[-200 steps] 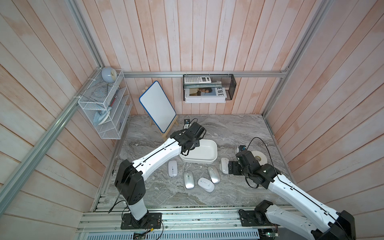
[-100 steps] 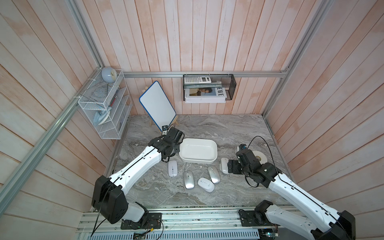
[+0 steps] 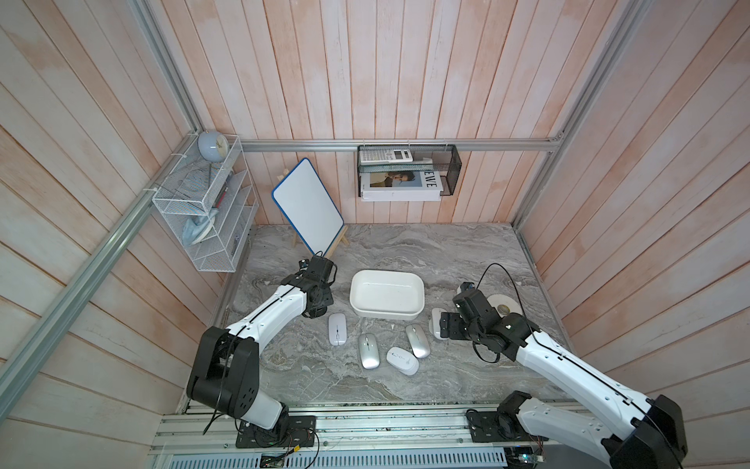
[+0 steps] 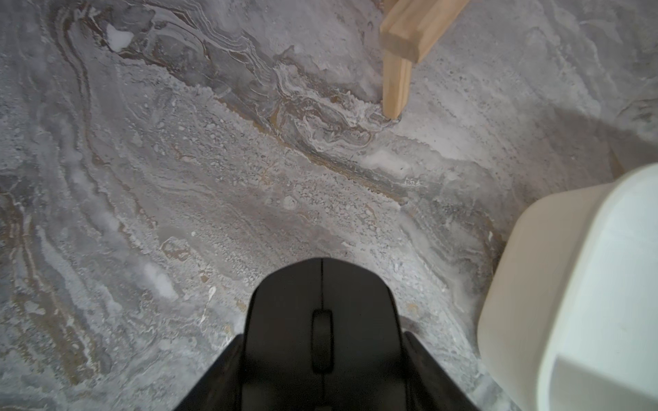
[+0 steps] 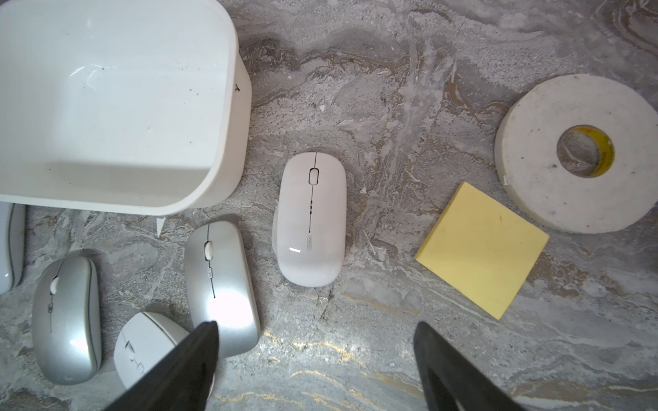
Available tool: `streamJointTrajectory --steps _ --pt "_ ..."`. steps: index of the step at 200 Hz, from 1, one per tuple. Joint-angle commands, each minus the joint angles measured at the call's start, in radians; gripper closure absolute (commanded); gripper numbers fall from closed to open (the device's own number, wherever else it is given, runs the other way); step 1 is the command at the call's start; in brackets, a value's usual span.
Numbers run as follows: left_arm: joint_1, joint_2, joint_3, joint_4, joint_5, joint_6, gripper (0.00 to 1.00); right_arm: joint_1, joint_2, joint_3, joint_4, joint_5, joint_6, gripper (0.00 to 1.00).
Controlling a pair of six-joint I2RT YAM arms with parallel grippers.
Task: Take out the mouse from the storage box
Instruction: Place the mouse at the center of the board.
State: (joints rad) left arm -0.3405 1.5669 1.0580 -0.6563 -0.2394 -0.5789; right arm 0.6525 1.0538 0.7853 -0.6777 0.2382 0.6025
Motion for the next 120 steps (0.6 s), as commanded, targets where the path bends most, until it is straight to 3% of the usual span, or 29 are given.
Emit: streamJointTrajectory --steps 1,120 --pt "0.009 0.058 0.001 0.081 0.043 0.045 0.49 0.008 0.024 0.033 0.004 0.004 0.015 0.11" --pt "0.047 0.244 0.037 0.160 0.040 0.093 0.50 0.010 0.148 0.057 0.049 -0.004 0.008 0.10"
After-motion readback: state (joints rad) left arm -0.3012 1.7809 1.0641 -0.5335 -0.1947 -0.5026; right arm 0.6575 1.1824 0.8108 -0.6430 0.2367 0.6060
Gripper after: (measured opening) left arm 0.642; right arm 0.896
